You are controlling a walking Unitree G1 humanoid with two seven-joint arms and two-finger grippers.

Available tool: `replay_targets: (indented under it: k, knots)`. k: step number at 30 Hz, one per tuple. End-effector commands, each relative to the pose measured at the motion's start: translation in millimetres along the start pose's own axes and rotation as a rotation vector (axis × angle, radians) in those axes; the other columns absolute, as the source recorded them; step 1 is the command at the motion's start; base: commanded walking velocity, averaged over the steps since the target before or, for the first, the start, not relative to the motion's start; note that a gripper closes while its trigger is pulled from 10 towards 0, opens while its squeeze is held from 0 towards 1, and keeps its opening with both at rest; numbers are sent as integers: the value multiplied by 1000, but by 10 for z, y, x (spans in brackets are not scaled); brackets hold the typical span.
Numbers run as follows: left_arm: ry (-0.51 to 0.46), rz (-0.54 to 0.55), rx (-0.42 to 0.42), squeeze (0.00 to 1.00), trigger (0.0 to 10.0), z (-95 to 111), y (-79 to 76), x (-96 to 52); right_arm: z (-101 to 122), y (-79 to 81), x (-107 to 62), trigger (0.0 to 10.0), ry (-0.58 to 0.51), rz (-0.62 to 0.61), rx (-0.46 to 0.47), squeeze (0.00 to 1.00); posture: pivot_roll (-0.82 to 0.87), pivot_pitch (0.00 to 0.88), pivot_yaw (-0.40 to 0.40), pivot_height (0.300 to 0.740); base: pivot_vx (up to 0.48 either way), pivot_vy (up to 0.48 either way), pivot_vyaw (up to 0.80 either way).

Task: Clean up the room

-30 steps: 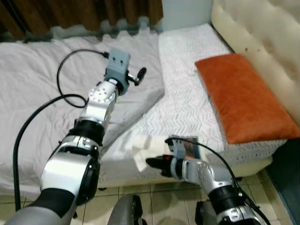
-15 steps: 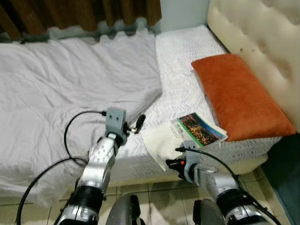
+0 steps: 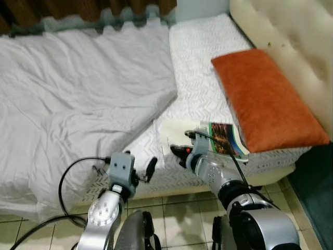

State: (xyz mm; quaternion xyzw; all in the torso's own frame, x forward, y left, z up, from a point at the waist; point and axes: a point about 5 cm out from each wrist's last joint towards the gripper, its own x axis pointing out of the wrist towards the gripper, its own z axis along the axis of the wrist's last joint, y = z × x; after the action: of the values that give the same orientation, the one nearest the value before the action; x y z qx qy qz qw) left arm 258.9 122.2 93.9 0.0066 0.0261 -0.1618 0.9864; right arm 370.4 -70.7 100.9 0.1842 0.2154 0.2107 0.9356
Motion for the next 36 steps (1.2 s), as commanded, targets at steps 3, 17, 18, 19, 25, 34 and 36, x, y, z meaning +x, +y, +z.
replay_targets:
  k: [3, 17, 18, 19, 25, 34, 36]
  knots:
    - [58, 8, -7, 0, 10000, -103, -100, -177, -167, -126, -46, 10000, 66, -29, -119, 0, 161, 298, 66, 635, 0, 0, 0]
    - [107, 17, -50, 0, 10000, -115, -246, -292, -330, -444, -196, 10000, 125, -109, -251, 0, 150, 363, 64, 635, 0, 0, 0]
    - [105, 19, -50, 0, 10000, -101, -239, -273, -315, -432, -188, 10000, 116, -108, -240, 0, 150, 365, 66, 635, 0, 0, 0]
    - [102, 21, -50, 0, 10000, -86, -230, -262, -301, -419, -179, 10000, 106, -108, -216, 0, 149, 367, 67, 635, 0, 0, 0]
    - [91, 19, -43, 0, 10000, -23, -220, -240, -236, -357, -139, 10000, 70, -113, -155, 0, 157, 376, 72, 635, 0, 0, 0]
    - [84, -52, 34, 0, 10000, -77, -242, -283, -118, -348, -120, 10000, 3, -143, -20, 0, 163, 383, 69, 635, 0, 0, 0]
    - [78, -60, 35, 0, 10000, -77, -233, -268, -103, -352, -119, 10000, -11, -154, 2, 0, 163, 383, 69, 635, 0, 0, 0]
